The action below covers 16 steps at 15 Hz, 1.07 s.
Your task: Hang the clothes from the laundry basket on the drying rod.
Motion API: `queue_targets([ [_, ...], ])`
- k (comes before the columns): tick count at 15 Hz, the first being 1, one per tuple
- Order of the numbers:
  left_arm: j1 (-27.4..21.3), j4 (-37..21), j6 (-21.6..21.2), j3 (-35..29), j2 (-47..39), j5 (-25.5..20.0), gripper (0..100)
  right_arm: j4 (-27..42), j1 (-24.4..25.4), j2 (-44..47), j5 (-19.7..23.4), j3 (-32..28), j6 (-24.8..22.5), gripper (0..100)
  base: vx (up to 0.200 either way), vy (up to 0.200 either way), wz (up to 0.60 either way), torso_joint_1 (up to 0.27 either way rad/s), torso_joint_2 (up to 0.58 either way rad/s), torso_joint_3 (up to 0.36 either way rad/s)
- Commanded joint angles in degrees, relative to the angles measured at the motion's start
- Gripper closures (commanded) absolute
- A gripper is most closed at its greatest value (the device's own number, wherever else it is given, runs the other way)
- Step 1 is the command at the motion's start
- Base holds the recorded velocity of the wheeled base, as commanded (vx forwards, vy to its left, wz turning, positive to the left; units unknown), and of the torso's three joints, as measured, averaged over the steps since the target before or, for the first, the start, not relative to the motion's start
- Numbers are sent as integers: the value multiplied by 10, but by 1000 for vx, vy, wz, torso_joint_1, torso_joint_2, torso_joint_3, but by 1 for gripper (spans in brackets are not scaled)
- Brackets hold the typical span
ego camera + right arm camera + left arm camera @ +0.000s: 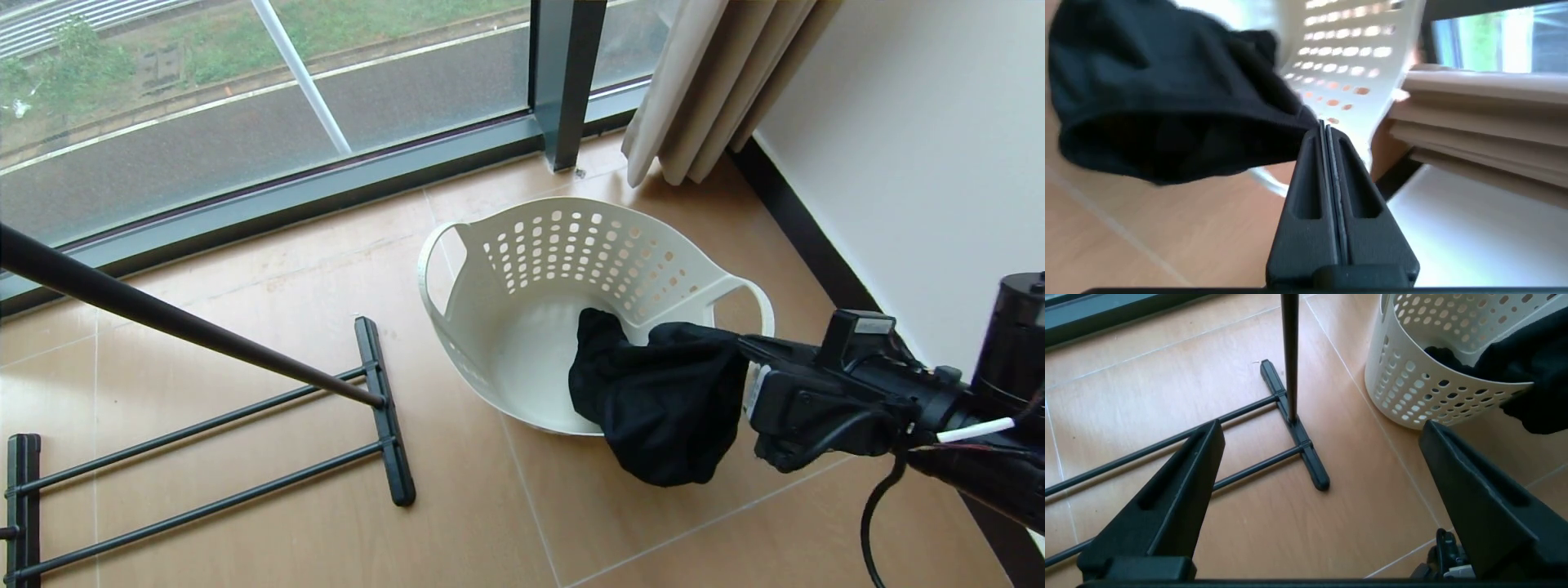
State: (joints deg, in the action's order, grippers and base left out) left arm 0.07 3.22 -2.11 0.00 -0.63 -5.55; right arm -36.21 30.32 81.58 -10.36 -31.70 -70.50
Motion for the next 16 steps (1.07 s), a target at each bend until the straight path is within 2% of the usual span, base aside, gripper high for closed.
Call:
queue_targets([
  [1,0,0,0,0,0,0,0,-11,13,-49,-2,10,0,100,0,0,0,0,0,0],
  [5,0,1,0,0,0,0,0,-13,48,-91,-11,11,0,100,0,0,0,0,0,0],
  [12,0,0,0,0,0,0,0,-9,48,-69,-13,32,0,100,0,0,0,0,0,0],
  [13,0,0,0,0,0,0,0,-10,48,-57,-13,34,1,0,0,0,0,0,0,0],
  [16,0,0,0,0,0,0,0,-7,46,-22,-13,34,0,0,0,0,0,0,0,0],
])
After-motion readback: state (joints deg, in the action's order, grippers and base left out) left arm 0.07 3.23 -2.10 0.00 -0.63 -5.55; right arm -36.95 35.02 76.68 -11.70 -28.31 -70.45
